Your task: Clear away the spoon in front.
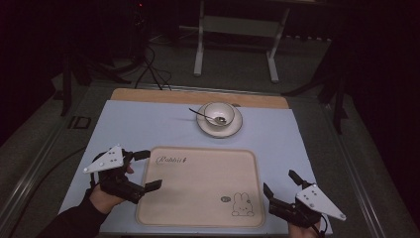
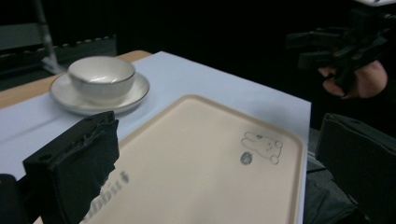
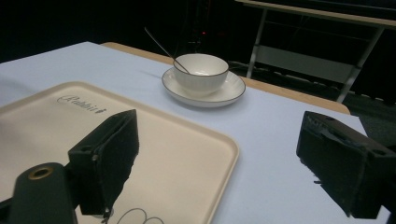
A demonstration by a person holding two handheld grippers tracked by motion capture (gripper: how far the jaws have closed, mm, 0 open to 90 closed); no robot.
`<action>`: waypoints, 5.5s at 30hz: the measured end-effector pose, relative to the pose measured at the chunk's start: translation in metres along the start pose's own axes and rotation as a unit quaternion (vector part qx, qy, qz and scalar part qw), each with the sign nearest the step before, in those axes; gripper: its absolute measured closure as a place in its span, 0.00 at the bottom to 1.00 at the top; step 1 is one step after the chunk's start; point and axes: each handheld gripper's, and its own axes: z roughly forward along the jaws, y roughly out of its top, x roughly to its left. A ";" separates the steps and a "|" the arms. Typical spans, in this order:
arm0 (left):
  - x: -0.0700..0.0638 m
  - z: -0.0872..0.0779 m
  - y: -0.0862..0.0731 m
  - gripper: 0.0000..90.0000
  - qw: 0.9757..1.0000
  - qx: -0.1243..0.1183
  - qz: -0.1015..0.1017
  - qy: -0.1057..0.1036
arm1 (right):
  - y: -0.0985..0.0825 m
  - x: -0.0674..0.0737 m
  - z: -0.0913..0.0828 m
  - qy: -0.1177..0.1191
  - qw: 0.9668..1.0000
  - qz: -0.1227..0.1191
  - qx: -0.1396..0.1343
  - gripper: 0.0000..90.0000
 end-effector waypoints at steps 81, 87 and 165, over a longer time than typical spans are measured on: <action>0.144 0.206 0.010 0.66 0.939 -0.015 -0.239 0.245 | -0.002 -0.001 0.003 0.027 1.000 0.000 0.010 0.15; 0.142 0.212 0.008 0.70 0.938 -0.025 -0.232 0.256 | -0.002 -0.001 0.003 0.028 1.000 0.000 0.011 0.15; 0.090 0.079 0.117 0.99 0.976 -0.053 -0.135 0.165 | -0.003 0.000 0.006 0.026 1.000 0.001 0.013 0.15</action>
